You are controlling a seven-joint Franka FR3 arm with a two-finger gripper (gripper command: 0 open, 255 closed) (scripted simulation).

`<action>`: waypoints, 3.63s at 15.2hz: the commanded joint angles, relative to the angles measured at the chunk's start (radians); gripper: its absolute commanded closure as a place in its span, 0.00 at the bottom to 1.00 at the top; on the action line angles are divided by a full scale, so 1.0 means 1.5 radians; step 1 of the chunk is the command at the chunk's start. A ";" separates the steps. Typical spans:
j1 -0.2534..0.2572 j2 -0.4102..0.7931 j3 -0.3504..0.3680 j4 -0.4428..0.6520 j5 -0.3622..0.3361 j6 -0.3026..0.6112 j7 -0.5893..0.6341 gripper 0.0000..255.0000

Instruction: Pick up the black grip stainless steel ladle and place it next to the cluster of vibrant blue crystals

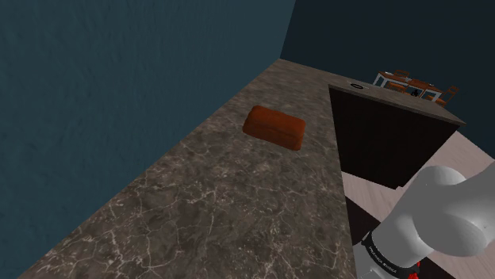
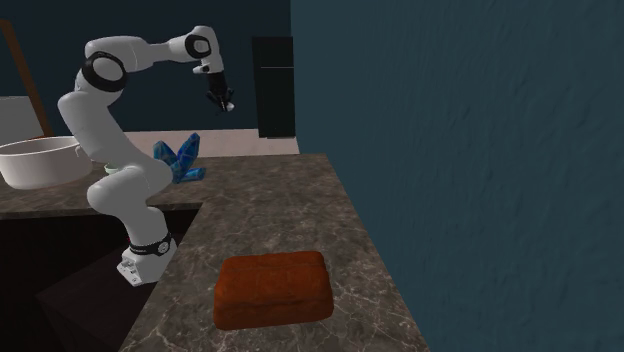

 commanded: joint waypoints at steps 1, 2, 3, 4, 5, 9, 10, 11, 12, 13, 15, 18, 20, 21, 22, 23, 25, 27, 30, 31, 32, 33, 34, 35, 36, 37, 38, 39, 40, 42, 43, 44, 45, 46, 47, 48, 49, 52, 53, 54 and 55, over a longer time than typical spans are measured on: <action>-0.028 0.000 0.051 0.034 0.005 -0.011 0.033 1.00; -0.047 -0.002 0.078 0.053 0.009 -0.016 0.048 1.00; -0.067 -0.005 0.106 0.073 0.014 -0.022 0.061 1.00; -0.099 -0.013 0.146 0.104 0.023 -0.033 0.080 1.00; -0.090 -0.016 0.140 0.090 0.025 -0.024 0.078 1.00; -0.060 -0.024 0.123 0.039 0.030 0.013 0.073 1.00; -0.053 -0.026 0.120 0.027 0.032 0.022 0.071 1.00; -0.047 -0.028 0.117 0.015 0.033 0.031 0.070 1.00; -0.042 -0.030 0.115 0.003 0.035 0.040 0.069 1.00; -0.036 -0.032 0.113 -0.008 0.037 0.049 0.067 1.00; -0.027 -0.036 0.110 -0.029 0.041 0.066 0.065 1.00; -0.016 -0.042 0.108 -0.060 0.047 0.091 0.061 1.00; -0.010 -0.046 0.109 -0.080 0.051 0.107 0.058 1.00; -0.008 -0.048 0.109 -0.089 0.053 0.115 0.057 1.00; -0.006 -0.050 0.110 -0.098 0.056 0.123 0.056 1.00; -0.004 -0.052 0.112 -0.107 0.058 0.132 0.055 1.00; -0.001 -0.056 0.115 -0.125 0.063 0.148 0.052 1.00; 0.002 -0.059 0.119 -0.142 0.068 0.164 0.050 1.00; 0.003 -0.064 0.127 -0.165 0.076 0.187 0.046 1.00; 0.003 -0.066 0.130 -0.173 0.078 0.195 0.045 1.00; 0.003 -0.068 0.134 -0.181 0.081 0.203 0.044 1.00; 0.002 -0.069 0.138 -0.188 0.084 0.211 0.042 1.00; 0.002 -0.071 0.141 -0.195 0.087 0.218 0.041 1.00; 0.001 -0.072 0.146 -0.202 0.089 0.226 0.040 1.00; 0.000 -0.074 0.150 -0.209 0.092 0.234 0.039 1.00; -0.002 -0.075 0.154 -0.215 0.095 0.241 0.037 1.00; -0.003 -0.077 0.159 -0.222 0.098 0.249 0.036 1.00; -0.005 -0.078 0.164 -0.228 0.101 0.256 0.035 1.00; -0.007 -0.080 0.169 -0.234 0.104 0.264 0.033 1.00; -0.011 -0.083 0.180 -0.246 0.111 0.279 0.031 1.00; -0.014 -0.084 0.186 -0.252 0.114 0.287 0.029 1.00; -0.016 -0.086 0.191 -0.257 0.118 0.294 0.028 1.00; -0.019 -0.087 0.197 -0.263 0.121 0.301 0.026 1.00; -0.022 -0.089 0.204 -0.268 0.125 0.309 0.025 1.00; -0.025 -0.091 0.210 -0.273 0.128 0.316 0.023 1.00; -0.029 -0.092 0.216 -0.278 0.132 0.323 0.022 1.00; -0.032 -0.094 0.223 -0.282 0.136 0.330 0.020 1.00; -0.044 -0.100 0.244 -0.296 0.148 0.352 0.015 1.00; -0.048 -0.102 0.251 -0.300 0.152 0.359 0.013 1.00; -0.052 -0.104 0.259 -0.304 0.156 0.366 0.011 1.00; -0.057 -0.106 0.266 -0.308 0.160 0.373 0.009 1.00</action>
